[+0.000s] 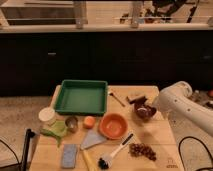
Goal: Stack bowls on top of each other
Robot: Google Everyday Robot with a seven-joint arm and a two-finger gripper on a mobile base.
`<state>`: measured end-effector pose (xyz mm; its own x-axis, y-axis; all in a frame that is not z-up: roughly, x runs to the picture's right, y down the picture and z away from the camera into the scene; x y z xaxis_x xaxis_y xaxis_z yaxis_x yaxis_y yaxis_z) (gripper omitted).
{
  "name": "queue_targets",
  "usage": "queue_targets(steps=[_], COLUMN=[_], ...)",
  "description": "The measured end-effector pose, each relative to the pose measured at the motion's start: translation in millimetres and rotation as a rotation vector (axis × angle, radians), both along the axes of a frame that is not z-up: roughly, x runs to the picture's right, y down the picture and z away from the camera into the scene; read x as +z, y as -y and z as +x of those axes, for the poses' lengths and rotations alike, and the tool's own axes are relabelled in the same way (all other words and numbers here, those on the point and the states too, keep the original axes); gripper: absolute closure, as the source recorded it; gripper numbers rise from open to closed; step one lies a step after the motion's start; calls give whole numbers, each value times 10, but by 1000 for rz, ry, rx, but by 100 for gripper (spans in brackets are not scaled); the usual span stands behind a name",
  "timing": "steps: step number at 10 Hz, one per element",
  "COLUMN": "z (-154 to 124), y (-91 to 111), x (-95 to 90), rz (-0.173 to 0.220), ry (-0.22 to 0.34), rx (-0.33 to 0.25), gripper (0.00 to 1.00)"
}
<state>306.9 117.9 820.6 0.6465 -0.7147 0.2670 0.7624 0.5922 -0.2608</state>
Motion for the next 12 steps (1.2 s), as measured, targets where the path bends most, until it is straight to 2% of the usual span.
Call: queue_targets(steps=[4,5,9,12], z=[61,87,137,201], y=[-144,-175,-220,-269], x=[257,280,332,328], rz=[-43,-48,-63,-84], ry=[7,7,29,61], rx=[11,13,19,48], gripper=[21,24,65,95])
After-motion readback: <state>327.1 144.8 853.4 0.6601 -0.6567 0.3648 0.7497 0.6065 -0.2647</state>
